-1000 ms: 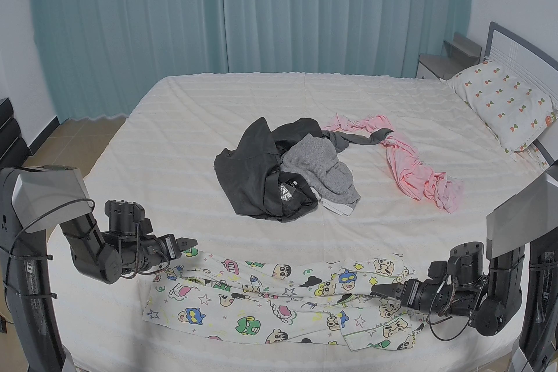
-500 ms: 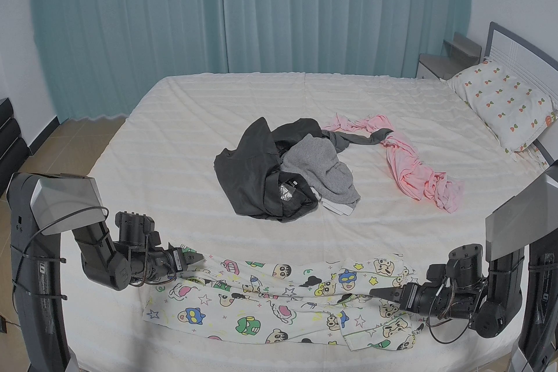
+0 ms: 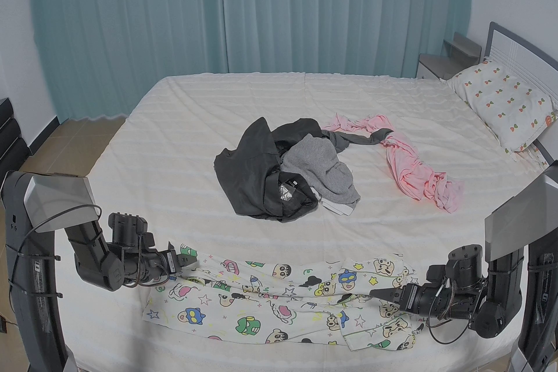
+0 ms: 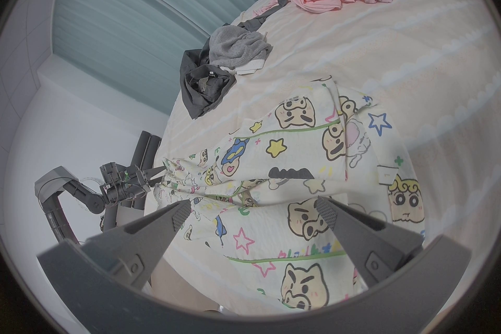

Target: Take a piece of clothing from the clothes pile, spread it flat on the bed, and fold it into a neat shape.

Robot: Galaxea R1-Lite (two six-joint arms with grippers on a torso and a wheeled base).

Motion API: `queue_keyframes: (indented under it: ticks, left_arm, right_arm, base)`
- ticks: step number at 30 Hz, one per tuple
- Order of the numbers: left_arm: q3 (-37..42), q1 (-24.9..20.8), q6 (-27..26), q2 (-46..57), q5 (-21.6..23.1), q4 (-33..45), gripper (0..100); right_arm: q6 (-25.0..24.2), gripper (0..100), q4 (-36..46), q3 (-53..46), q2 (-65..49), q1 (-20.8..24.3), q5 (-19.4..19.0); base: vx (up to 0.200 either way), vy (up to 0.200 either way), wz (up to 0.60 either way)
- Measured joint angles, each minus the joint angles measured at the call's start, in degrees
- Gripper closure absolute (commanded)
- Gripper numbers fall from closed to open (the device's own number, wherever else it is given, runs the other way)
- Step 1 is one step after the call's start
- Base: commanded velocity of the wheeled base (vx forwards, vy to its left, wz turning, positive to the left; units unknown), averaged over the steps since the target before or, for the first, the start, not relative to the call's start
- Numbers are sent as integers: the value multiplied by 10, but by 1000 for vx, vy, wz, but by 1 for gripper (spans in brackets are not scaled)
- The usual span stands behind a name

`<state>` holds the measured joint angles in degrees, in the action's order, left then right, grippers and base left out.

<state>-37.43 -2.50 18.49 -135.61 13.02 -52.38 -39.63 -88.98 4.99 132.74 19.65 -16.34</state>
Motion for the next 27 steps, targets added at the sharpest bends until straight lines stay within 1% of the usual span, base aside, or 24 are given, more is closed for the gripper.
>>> queue_keyframes:
  ticks: [6, 10, 11, 17, 27]
  left_arm:
    - [5, 6, -16, 3, 0, 0, 0]
    - [7, 2, -17, 2, 1, -1, 0]
    - [7, 1, -17, 1, 1, -1, 100]
    - [6, -7, -17, 0, 1, -1, 100]
    - [4, 10, -16, 5, 0, -4, 100]
  right_arm:
    - [0, 0, 0, 0, 0, 0, 0]
    - [0, 0, 0, 1, 1, 0, 0]
    - [0, 0, 0, 1, 2, 0, 0]
    - [0, 0, 0, 1, 4, 0, -1]
    - [0, 0, 0, 2, 9, 2, -1]
  base:
    - [0, 0, 0]
    - [0, 0, 0]
    - [0, 0, 0]
    - [0, 0, 0]
    - [0, 0, 0]
